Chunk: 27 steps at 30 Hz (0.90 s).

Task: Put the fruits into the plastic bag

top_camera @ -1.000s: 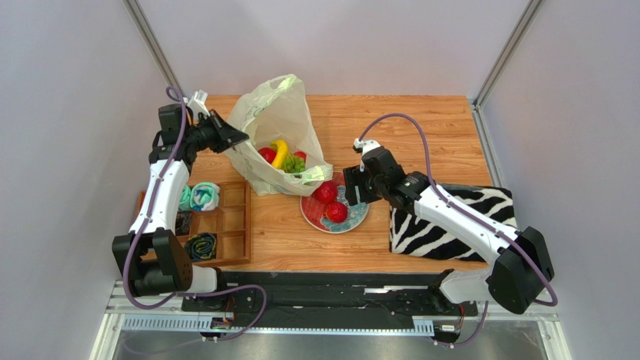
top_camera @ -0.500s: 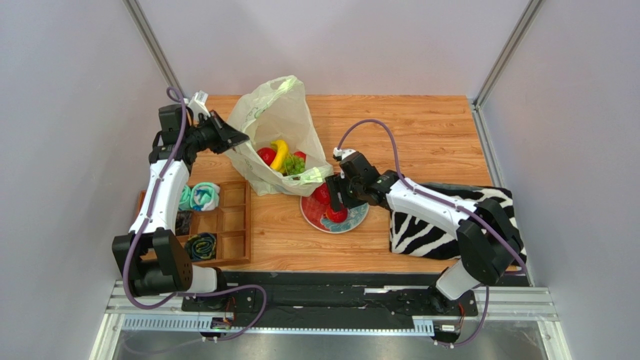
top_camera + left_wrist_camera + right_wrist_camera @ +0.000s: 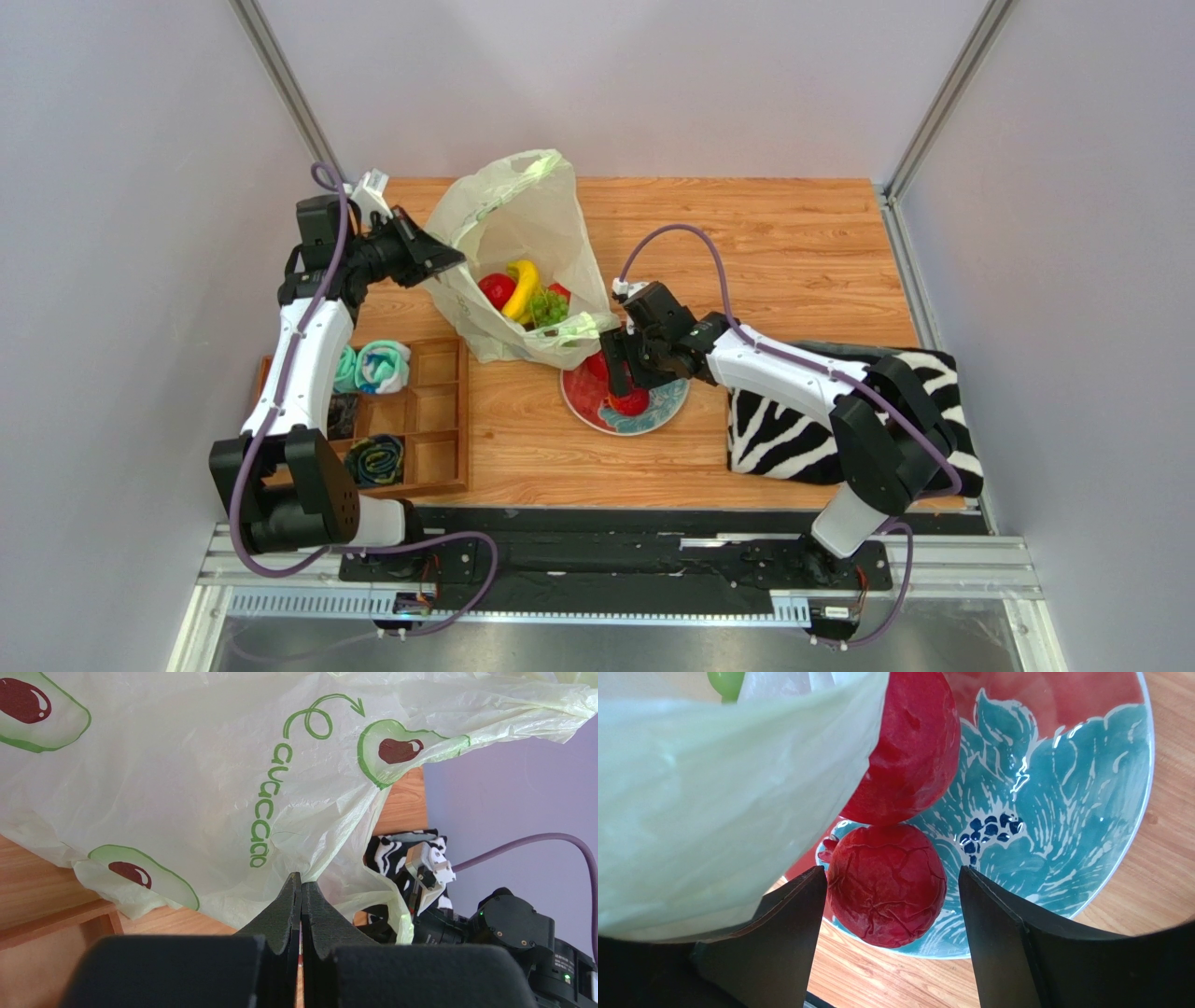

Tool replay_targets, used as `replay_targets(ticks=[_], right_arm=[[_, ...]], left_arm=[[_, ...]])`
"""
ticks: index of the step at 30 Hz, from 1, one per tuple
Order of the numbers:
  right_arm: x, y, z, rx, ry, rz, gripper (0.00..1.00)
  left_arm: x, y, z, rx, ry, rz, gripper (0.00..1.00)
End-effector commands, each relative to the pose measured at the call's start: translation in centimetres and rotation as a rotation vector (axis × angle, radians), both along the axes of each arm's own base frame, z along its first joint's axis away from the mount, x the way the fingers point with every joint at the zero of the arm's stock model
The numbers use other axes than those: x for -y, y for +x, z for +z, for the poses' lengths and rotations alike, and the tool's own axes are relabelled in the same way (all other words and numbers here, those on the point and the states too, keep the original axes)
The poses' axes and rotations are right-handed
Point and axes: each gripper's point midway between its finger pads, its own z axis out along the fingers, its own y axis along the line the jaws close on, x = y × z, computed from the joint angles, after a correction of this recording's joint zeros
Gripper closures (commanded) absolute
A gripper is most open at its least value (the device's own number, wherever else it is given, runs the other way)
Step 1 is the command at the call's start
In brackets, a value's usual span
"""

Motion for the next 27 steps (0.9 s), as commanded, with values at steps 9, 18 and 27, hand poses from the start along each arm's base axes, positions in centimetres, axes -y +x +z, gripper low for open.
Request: replay_targets(ticks=[9, 18, 27], right_arm=[[-0.4, -0.9, -1.6, -0.040, -0.010, 0.013, 0.27], [0.2, -0.7, -1.2, -0.018, -0.028, -0.003, 0.54], [2.7, 0.8, 2.1, 0.128, -0.067, -0.092, 0.65]], left_arm=[[0.0, -0.3, 1.4, 0.058, 0.017, -0.014, 1.00], [-0.1, -0.3, 1.4, 0.058, 0.019, -0.010, 1.00], [0.0, -0.4, 1.3, 0.058, 0.019, -0.013, 1.00]])
